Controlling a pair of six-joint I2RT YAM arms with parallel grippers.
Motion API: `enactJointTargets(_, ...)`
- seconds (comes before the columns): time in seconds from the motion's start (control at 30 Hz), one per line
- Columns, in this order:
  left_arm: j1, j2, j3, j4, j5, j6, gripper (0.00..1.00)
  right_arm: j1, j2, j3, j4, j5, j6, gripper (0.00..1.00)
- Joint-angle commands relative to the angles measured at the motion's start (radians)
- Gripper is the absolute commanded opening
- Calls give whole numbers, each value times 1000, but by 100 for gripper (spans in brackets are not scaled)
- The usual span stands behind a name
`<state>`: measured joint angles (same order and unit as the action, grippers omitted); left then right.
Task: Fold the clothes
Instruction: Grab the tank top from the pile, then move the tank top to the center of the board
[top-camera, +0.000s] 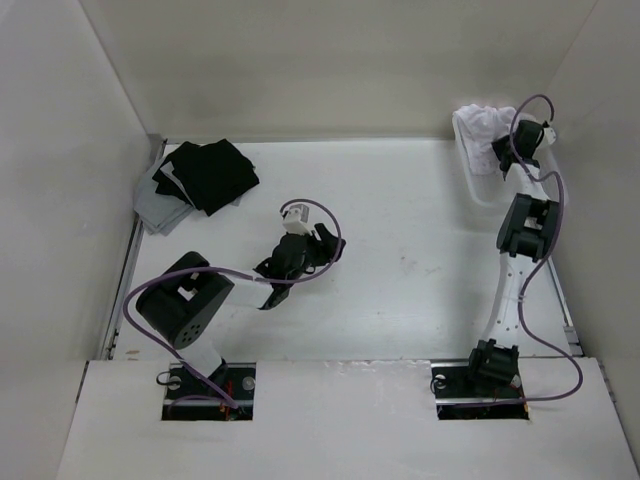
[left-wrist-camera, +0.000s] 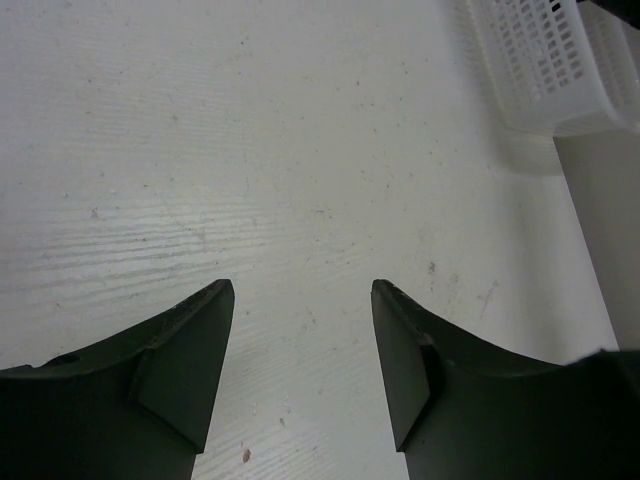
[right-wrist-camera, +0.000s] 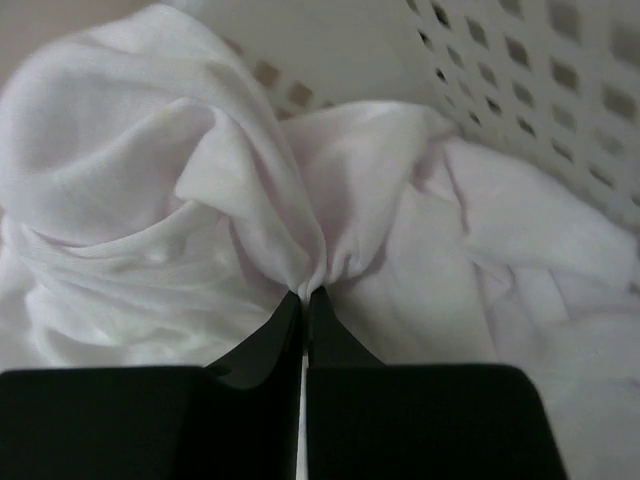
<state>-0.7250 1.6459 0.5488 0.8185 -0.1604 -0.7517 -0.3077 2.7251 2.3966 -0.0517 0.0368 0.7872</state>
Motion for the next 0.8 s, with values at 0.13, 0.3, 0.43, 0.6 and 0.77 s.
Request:
enactJointTargets(0.13, -3, -50, -23, 67, 13, -9, 56, -5, -479, -529, 467, -64, 63, 0)
enactJointTargets(0.3, 0, -130, -50, 68, 13, -9, 56, 44, -841, -881, 653, -58, 67, 0)
enactJointTargets(0.43, 17, -233, -88, 56, 6, -12, 56, 109, -1130, -1088, 702, -90, 60, 1)
enactJointTargets(0.6, 58, -412, -130, -10, -24, -24, 56, 234, -1483, -1252, 675, -144, 32, 2)
enactJointTargets(0.77, 104, -599, -154, -154, -108, -43, 56, 460, -1767, -1330, 561, -184, -11, 4)
